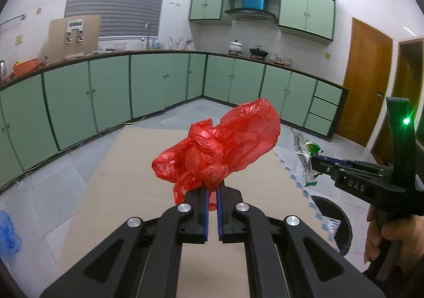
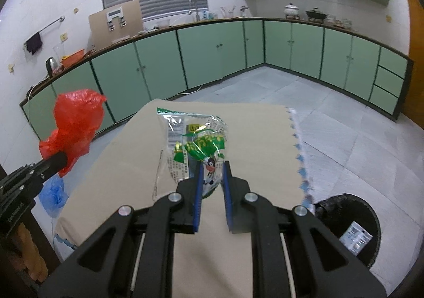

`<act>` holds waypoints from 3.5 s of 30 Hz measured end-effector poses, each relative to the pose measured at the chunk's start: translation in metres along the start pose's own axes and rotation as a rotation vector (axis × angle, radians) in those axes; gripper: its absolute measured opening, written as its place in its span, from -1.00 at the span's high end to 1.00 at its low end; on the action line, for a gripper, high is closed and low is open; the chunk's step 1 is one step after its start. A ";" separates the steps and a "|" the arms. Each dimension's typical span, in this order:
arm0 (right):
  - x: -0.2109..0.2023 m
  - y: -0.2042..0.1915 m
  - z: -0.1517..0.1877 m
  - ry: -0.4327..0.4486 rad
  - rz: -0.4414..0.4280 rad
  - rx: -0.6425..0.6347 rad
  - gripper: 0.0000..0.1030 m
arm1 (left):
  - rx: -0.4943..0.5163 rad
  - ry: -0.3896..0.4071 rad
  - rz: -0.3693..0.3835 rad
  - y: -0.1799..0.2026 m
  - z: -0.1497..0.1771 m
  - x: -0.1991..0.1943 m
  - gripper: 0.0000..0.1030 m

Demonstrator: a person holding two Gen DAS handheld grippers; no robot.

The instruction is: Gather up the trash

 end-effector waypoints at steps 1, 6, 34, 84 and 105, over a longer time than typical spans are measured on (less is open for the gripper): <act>-0.005 0.007 0.001 0.003 0.010 0.004 0.75 | 0.005 0.000 0.007 0.006 0.000 0.000 0.91; -0.032 0.046 0.006 0.021 0.064 0.033 0.75 | 0.026 -0.015 0.063 0.042 -0.001 0.008 0.91; -0.116 0.302 0.100 -0.019 0.450 0.262 0.75 | 0.158 -0.248 0.475 0.303 0.061 0.140 0.91; 0.011 0.421 0.220 -0.304 0.554 0.472 0.04 | 0.194 -0.597 0.305 0.386 0.190 0.304 0.45; -0.064 0.345 0.173 -0.184 0.542 0.376 -0.48 | 0.204 -0.323 0.308 0.322 0.088 0.191 -0.14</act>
Point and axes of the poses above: each gripper's, at about its wrist camera, not at the fingertips, and x roughly the way its jaws point, y to its right, z to its underside, the point moved 1 cm from there along x, roughly the way its jaws point, and after that the axes turned 12 degrees about y, right-handed, at the moved point
